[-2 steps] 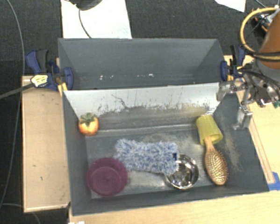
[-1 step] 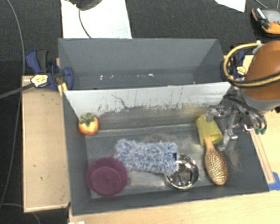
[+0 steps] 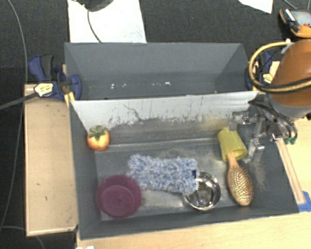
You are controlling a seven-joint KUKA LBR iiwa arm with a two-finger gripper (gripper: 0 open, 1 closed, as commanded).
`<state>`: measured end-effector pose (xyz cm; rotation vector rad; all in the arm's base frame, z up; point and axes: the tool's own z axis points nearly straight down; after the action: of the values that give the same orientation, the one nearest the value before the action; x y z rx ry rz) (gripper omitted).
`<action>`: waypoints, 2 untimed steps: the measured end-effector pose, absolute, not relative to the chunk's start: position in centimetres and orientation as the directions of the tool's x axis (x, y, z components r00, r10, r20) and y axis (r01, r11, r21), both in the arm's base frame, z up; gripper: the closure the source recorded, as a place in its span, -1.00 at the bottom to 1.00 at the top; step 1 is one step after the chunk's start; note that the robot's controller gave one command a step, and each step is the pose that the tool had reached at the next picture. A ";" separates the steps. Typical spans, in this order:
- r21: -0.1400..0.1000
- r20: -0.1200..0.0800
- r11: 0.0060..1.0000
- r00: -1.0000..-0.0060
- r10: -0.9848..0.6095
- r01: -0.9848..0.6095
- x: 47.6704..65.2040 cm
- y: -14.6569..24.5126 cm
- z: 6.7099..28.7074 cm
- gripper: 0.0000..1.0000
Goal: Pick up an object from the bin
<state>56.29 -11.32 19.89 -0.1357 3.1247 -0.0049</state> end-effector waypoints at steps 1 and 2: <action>-0.010 -0.029 0.990 -0.990 -0.139 -0.139 56.5 -11.3 20.1 -1.00; -0.017 -0.025 0.907 -0.906 -0.422 -0.422 56.7 -8.6 17.6 -1.00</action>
Offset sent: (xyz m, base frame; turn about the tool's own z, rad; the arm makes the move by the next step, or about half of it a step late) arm 0.0035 0.0258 -0.0243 -0.3471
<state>56.73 -8.61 17.60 -0.6730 3.0395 -0.0169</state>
